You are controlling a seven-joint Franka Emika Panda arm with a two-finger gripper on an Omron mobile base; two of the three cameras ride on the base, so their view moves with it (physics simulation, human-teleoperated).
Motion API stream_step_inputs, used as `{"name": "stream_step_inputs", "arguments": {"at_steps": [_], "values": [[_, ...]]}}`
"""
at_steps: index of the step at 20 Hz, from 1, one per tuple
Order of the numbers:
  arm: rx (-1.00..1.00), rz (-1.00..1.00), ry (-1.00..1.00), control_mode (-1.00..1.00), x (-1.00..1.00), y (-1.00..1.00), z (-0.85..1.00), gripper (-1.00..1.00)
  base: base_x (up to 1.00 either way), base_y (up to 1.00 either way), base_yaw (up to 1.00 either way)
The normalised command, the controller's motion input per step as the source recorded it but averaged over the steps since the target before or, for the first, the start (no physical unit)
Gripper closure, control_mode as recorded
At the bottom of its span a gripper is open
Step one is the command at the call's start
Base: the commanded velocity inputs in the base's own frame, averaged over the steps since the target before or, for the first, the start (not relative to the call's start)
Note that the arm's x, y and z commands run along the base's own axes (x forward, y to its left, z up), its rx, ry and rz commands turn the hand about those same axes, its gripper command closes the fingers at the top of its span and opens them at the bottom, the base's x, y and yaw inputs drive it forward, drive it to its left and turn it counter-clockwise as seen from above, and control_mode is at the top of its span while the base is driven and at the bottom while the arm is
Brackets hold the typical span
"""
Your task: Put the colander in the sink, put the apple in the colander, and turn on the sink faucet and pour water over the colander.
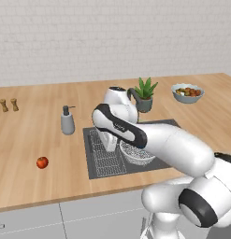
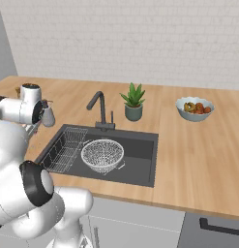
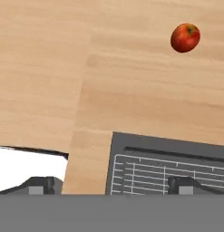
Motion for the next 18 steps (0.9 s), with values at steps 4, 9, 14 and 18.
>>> {"name": "stream_step_inputs", "arguments": {"at_steps": [4, 9, 14, 18], "values": [[0.0, -0.75, 0.38, -1.0, 0.08, 0.46, 0.03, -1.0, 0.0, 0.0, 0.0], [0.0, -0.84, 0.35, -1.0, 0.03, 0.4, 0.0, -1.0, 0.0, 0.0, 0.0], [-0.01, -0.73, 0.24, -1.0, 0.0, 0.52, 0.0, -1.0, 0.0, 0.0, 0.0], [-0.18, -0.47, 0.01, -1.0, -0.04, 0.7, 0.0, -1.0, 0.0, 0.0, 0.0]]}}
